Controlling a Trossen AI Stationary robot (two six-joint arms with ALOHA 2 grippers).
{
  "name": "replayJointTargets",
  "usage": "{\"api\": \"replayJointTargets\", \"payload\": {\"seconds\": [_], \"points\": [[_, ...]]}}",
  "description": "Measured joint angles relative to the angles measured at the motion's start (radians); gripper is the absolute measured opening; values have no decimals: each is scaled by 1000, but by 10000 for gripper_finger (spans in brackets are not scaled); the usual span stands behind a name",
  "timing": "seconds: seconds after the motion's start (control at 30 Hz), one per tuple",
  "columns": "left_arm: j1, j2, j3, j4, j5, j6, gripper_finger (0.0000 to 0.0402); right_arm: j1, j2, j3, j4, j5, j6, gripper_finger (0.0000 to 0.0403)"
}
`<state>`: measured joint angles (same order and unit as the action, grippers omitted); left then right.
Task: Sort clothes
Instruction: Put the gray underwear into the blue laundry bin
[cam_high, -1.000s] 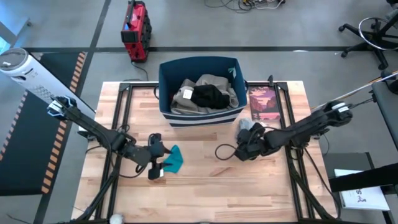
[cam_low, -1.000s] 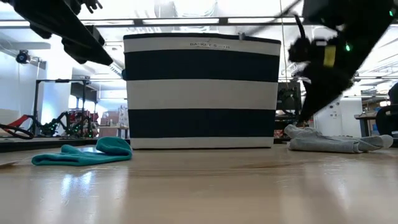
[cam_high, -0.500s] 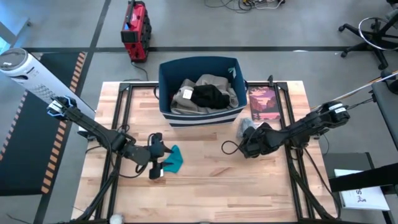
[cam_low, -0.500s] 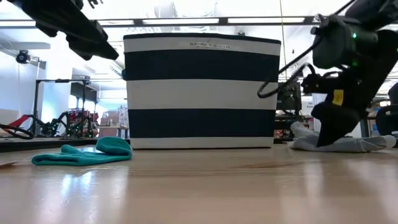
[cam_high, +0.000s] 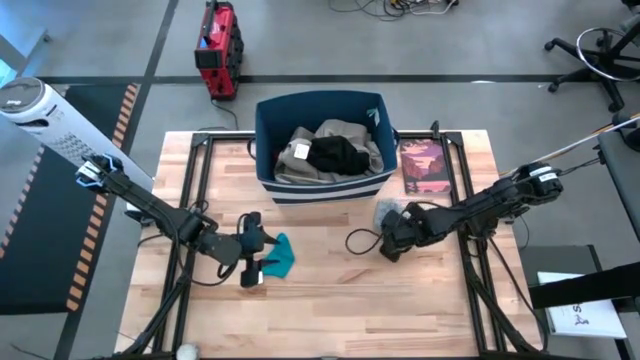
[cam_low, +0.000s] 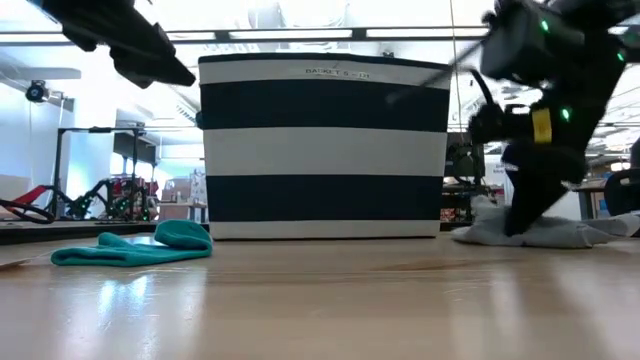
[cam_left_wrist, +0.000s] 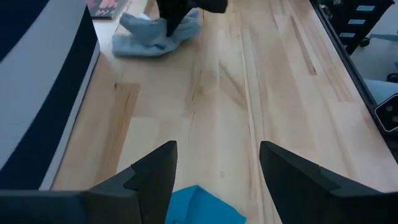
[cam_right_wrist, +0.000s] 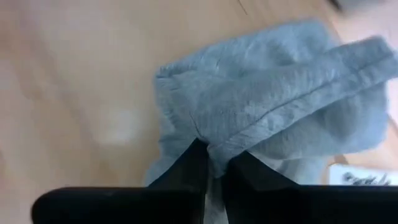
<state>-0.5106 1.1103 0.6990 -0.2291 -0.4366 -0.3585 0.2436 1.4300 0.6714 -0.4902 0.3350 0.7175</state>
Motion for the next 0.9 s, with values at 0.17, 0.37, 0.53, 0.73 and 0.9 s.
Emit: {"api": "replayJointTargets", "payload": {"seconds": [0.17,0.37,0.53,0.73,0.9], "points": [[0,0,35,-59,-2,10,213,16,-1,105,3,-33,-132,5],[0,-4,61,-104,-1,10,217,41,-2,240,1,-112,-249,2],[0,-9,76,-157,0,10,221,59,-2,388,-14,-123,-365,1],[0,-14,84,-162,0,24,214,60,-3,604,-69,-111,-516,1],[0,-15,87,-164,1,33,203,55,-3,796,-132,-10,-652,1]]}}
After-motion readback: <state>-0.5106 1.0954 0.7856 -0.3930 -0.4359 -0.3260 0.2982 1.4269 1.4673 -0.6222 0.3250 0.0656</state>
